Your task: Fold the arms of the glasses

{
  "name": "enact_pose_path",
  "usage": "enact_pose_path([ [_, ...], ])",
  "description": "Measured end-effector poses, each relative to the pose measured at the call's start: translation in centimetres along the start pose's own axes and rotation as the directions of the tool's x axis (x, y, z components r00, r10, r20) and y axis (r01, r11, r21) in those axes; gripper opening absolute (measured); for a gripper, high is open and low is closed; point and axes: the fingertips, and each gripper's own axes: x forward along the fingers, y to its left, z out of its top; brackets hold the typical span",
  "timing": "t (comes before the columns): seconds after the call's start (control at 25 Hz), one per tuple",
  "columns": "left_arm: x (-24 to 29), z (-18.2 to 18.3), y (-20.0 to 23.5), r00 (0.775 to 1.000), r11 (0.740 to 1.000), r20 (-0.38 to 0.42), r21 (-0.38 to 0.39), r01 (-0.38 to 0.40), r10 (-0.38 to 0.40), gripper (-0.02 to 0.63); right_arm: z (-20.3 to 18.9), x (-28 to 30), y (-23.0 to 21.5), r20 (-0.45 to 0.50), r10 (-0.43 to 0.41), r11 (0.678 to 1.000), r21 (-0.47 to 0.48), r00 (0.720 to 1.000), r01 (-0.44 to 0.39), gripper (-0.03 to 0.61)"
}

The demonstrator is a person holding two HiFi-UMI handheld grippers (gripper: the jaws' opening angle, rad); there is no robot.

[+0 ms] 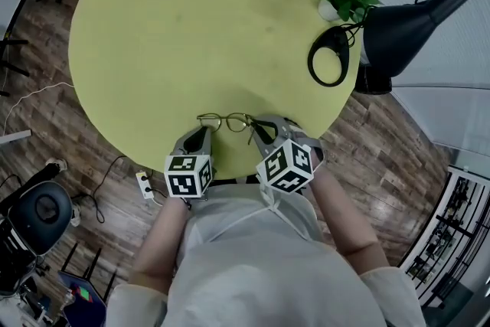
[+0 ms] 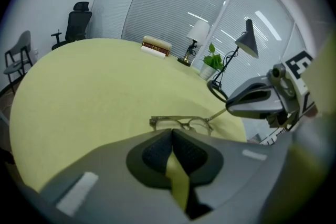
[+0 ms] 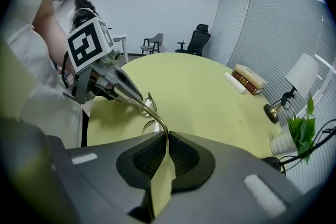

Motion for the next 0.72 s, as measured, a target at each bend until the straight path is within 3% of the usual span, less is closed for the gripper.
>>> enact_pose_path([
  [0.2, 0.8, -1.3, -0.3, 0.998, 0.999, -0.061, -0.025, 0.026, -0.027, 0.006, 0.2, -0.2, 0.3, 0.005, 0.007, 1.0, -0.014, 1.0, -0.006, 0.021],
  [0.32, 0.8, -1.2, -0.1, 0.998, 0.999, -0.061, -0.035, 0.024, -0.026, 0.006, 0.4, -0.2, 0.6, 0.013, 0.015, 0.999, -0.041, 1.0, -0.015, 0.021],
  [0.52, 0.9, -1.3, -0.1, 0.998, 1.0, -0.068, -0.018, 0.011, -0.013, 0.006, 0.8, -0.4, 1.2, 0.008, 0.081, 0.982, -0.174, 0.997, -0.078, 0.023],
  [0.72, 1.0, -1.3, -0.2, 0.998, 0.999, -0.066, -0.041, 0.016, -0.019, 0.006, 1.3, 0.2, 1.3, 0.003, 0.111, 0.974, -0.2, 0.994, -0.108, 0.025],
])
